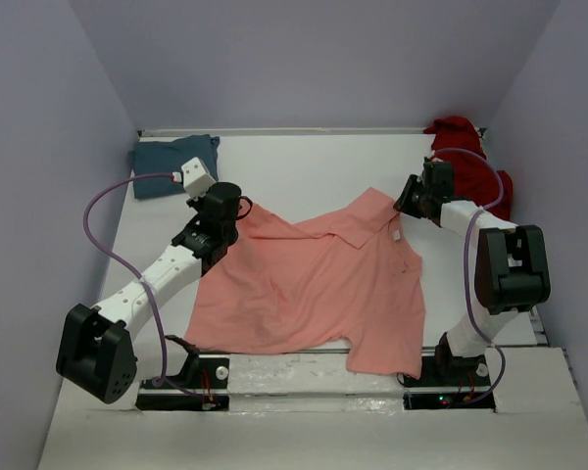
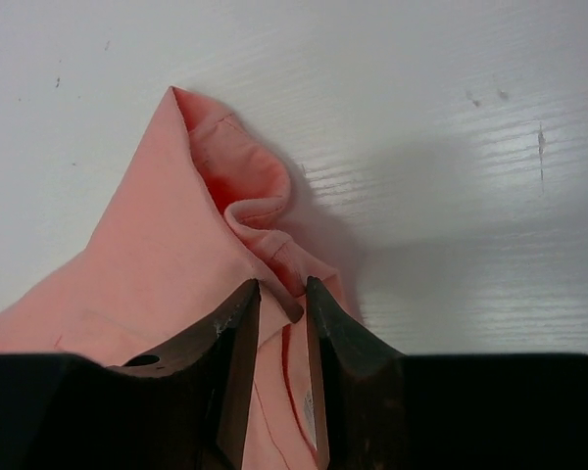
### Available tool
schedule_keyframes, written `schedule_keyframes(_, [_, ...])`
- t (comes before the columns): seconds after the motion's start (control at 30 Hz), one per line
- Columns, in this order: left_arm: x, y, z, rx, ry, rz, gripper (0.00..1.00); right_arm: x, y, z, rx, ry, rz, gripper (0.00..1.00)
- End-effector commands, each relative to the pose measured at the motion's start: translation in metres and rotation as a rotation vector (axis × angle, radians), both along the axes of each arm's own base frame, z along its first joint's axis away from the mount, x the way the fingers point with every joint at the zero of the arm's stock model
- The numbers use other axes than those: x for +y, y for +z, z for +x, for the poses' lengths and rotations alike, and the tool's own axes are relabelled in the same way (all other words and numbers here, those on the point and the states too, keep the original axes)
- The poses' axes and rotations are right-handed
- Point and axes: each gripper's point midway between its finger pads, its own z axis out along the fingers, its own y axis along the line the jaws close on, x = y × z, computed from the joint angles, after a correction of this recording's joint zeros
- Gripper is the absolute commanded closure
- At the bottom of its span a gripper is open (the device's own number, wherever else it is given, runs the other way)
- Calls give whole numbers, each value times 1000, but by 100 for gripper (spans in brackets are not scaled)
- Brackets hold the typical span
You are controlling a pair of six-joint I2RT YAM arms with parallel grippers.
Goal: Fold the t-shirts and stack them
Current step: Flatten the tshirt out
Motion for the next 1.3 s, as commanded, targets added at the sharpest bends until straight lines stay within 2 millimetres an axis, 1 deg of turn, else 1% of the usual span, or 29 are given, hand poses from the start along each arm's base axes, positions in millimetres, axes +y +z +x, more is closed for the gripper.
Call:
schedule_keyframes(0.0, [4, 30, 8, -81, 42, -20, 100, -4, 27, 15, -75, -4, -31, 68])
schedule_keyframes(0.1, [4, 30, 8, -81, 40, -20, 100, -4, 27, 15, -73, -3, -30, 69])
schedule_keyframes(0.13, [4, 30, 8, -82, 42, -21, 100, -3, 27, 15, -71, -3, -28, 71])
schedule_keyframes(0.2, [4, 29, 8, -80, 42, -20, 100, -3, 26, 15, -68, -1, -26, 78])
schedule_keyframes(0.4, [3, 29, 9, -79, 38, -19, 100, -2, 25, 15, -67, 6, -25, 85])
schedule_keyframes(0.6, [3, 29, 10, -79, 40, -19, 100, -3, 29, 11, -56, 12, -34, 85])
schedule_keyframes(0.8, [2, 30, 10, -78, 32, -21, 100, -3, 38, 8, -59, 13, -38, 83])
schedule_keyframes(0.83, [2, 30, 10, -78, 32, -21, 100, -4, 38, 6, -52, 13, -38, 91])
schedule_keyframes(0.87, [2, 29, 11, -77, 31, -21, 100, 1, 41, 6, -56, 22, -35, 96])
schedule_keyframes(0.9, [2, 29, 11, -78, 31, -22, 100, 1, 44, 6, -57, 21, -34, 98])
schedule_keyframes(0.93, [2, 29, 11, -78, 31, -22, 100, 2, 45, 4, -54, 25, -29, 99])
schedule_keyframes(0.97, [2, 30, 10, -78, 30, -20, 100, 8, 50, 1, -53, 41, -18, 100])
schedule_keyframes(1.0, [2, 30, 10, -78, 32, -20, 100, 9, 50, 0, -47, 43, -13, 100])
schedule_keyframes(1.03, [2, 30, 10, -79, 32, -20, 100, 15, 55, -3, -46, 57, -9, 100])
schedule_keyframes(1.13, [2, 30, 10, -81, 32, -21, 100, 20, 66, -7, -46, 74, -3, 100])
schedule_keyframes(1.27, [2, 31, 9, -80, 28, -20, 100, 27, 96, -12, -81, 104, 10, 100])
